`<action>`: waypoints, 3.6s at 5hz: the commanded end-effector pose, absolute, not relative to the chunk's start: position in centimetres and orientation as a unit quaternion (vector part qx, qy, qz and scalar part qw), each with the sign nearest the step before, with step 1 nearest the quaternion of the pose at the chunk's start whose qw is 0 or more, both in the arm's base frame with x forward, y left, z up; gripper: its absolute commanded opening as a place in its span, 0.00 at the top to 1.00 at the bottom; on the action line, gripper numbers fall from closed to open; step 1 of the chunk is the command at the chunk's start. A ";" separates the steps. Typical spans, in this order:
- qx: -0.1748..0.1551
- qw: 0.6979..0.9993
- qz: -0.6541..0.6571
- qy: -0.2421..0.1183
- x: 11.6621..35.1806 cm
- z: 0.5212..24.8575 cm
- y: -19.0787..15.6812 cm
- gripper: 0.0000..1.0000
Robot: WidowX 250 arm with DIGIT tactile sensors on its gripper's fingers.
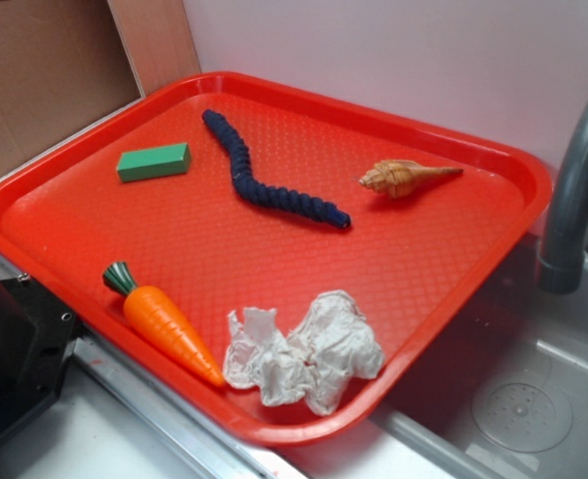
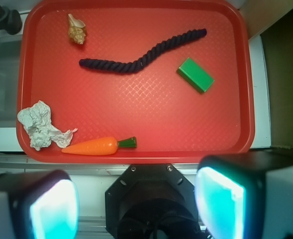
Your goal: Grab the green block.
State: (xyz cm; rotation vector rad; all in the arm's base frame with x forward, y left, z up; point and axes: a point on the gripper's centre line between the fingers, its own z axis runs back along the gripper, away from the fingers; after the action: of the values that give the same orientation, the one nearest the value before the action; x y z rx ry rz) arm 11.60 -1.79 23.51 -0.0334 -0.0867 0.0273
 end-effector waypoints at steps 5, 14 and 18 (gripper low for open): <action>0.016 0.991 -0.097 -0.086 14.9 16.4 5.7 0.00; 0.020 0.947 -0.304 -0.097 24.6 1.8 8.5 1.00; -0.003 0.997 -0.066 -0.043 23.2 11.5 2.1 1.00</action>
State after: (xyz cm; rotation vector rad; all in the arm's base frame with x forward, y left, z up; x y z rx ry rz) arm 21.60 2.12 10.12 -0.0247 -0.0328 -0.1218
